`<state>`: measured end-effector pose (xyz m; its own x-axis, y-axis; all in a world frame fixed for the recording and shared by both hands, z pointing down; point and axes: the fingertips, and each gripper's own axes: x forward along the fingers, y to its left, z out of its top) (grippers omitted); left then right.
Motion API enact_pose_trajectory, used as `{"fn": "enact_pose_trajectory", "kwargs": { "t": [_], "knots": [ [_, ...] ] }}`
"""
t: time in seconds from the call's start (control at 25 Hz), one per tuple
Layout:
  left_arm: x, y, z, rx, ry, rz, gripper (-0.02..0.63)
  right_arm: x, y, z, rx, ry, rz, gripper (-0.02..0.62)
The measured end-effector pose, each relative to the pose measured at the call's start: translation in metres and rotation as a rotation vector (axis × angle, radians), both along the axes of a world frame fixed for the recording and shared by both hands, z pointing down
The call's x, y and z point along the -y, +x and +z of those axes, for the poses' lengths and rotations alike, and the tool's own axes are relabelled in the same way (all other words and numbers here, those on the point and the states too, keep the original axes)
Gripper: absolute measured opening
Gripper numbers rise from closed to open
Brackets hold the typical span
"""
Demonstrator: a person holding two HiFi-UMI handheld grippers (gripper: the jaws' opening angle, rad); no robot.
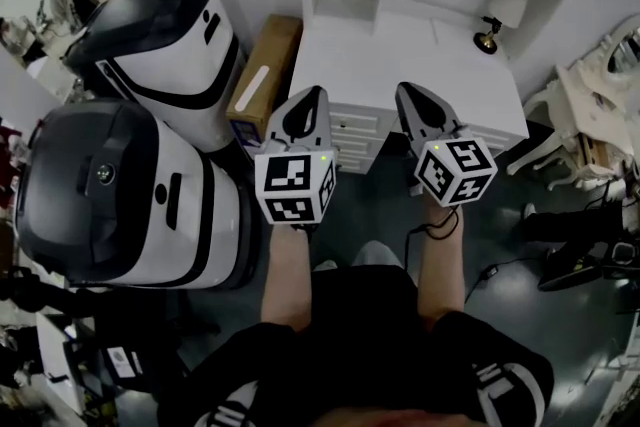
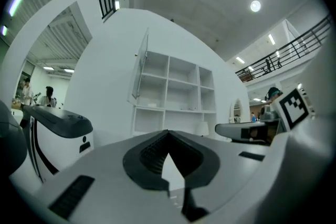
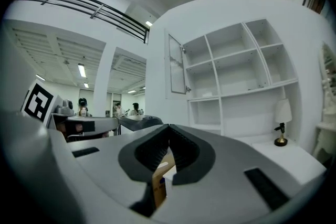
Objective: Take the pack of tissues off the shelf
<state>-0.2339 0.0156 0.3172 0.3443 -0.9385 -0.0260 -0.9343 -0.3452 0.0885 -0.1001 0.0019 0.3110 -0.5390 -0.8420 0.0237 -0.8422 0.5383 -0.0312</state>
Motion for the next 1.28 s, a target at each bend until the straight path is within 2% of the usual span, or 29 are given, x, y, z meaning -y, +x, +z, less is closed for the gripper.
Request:
{"fn": "enact_pose_trajectory", "kwargs": {
  "t": [0.12,0.32,0.56,0.76,0.92,1.16,1.28],
  "knots": [
    [0.006,-0.002,0.012,0.006,-0.043,0.003,0.011,0.005,0.014,0.005,0.01,-0.018,0.043,0.02],
    [0.019,0.015,0.016,-0.022,-0.04,0.032,0.011,0.014,0.015,0.02,-0.01,-0.047,0.019,0.02],
    [0.033,0.018,0.017,0.027,-0.037,0.001,0.011,0.031,0.02,0.022,0.027,-0.048,0.009,0.02],
    [0.049,0.023,0.007,0.064,-0.025,0.016,0.011,0.057,0.014,0.021,0.071,-0.039,-0.016,0.02],
    [0.071,0.024,0.0,0.029,-0.028,0.015,0.011,0.077,0.017,0.021,0.085,-0.042,-0.016,0.02],
    [0.095,0.05,0.025,0.0,-0.068,0.078,0.011,0.101,0.045,0.048,0.078,-0.095,0.048,0.02],
    [0.107,0.054,0.028,-0.003,-0.075,0.083,0.011,0.114,0.053,0.048,0.074,-0.098,0.067,0.02]
  ]
}}
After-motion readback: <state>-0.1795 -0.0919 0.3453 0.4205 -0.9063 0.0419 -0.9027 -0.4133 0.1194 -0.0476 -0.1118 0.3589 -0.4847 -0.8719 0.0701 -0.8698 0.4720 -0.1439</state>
